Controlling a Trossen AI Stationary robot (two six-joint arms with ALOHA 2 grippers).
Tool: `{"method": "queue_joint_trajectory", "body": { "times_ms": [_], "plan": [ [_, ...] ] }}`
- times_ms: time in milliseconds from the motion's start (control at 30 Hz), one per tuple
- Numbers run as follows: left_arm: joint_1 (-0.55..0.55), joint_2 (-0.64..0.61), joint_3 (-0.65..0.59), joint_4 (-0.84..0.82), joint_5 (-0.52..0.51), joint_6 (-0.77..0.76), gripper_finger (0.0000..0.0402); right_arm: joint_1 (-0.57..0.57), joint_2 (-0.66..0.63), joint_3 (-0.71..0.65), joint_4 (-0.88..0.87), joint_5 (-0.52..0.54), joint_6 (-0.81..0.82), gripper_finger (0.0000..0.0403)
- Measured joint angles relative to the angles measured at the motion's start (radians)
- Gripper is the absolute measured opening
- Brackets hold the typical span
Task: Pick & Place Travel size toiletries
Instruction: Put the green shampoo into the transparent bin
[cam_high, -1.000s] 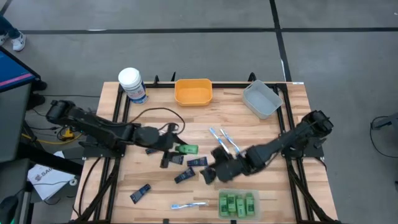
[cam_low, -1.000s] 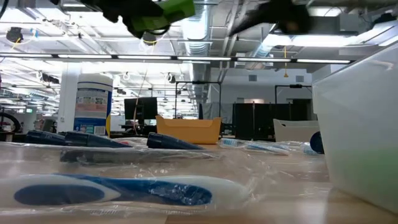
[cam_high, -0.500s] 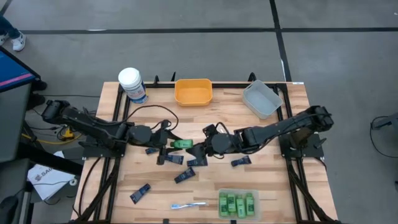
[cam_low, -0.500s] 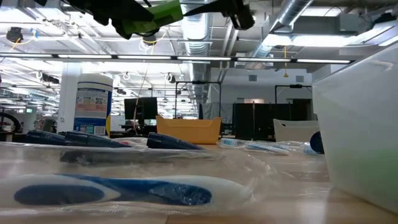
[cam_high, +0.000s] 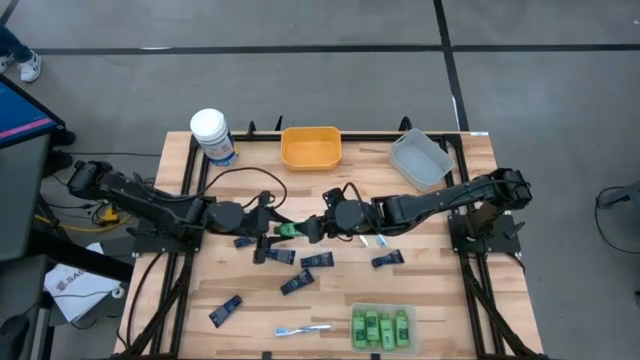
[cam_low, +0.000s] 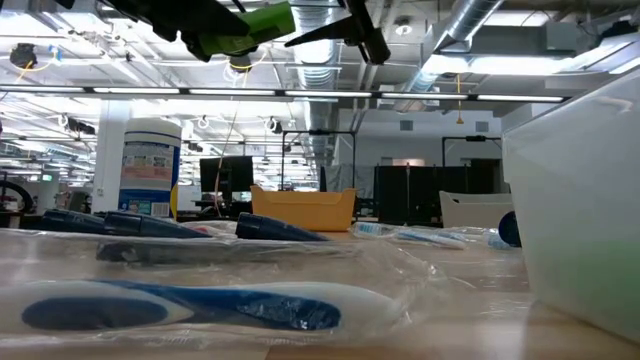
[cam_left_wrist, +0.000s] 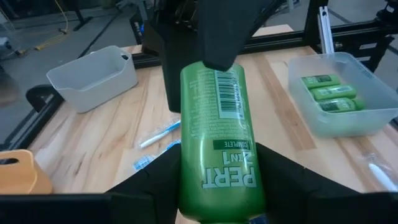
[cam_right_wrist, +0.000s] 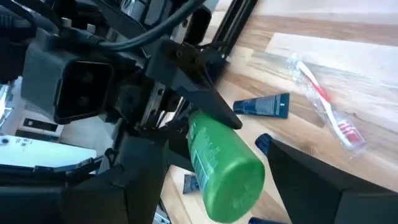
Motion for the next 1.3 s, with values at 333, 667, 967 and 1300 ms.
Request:
{"method": "queue_joint_trajectory", "body": {
  "times_ms": [333, 667, 967, 1300],
  "plan": [
    [-0.001, 0.000, 0.001, 0.009, -0.046, 0.007, 0.0169, -0.005, 0.013, 0.000, 0.022, -0.026, -0.005, 0.0219],
    [0.000, 0.000, 0.001, 0.026, -0.071, 0.012, 0.0169, -0.004, 0.014, 0.000, 0.018, -0.034, -0.021, 0.0183],
    [0.000, 0.000, 0.001, 0.031, -0.069, 0.018, 0.0172, -0.005, 0.014, 0.000, 0.019, -0.050, -0.038, 0.0116],
    [0.000, 0.000, 0.001, 0.030, -0.067, 0.011, 0.0216, -0.004, 0.013, 0.000, 0.023, -0.063, -0.051, 0.0115]
  ]
}}
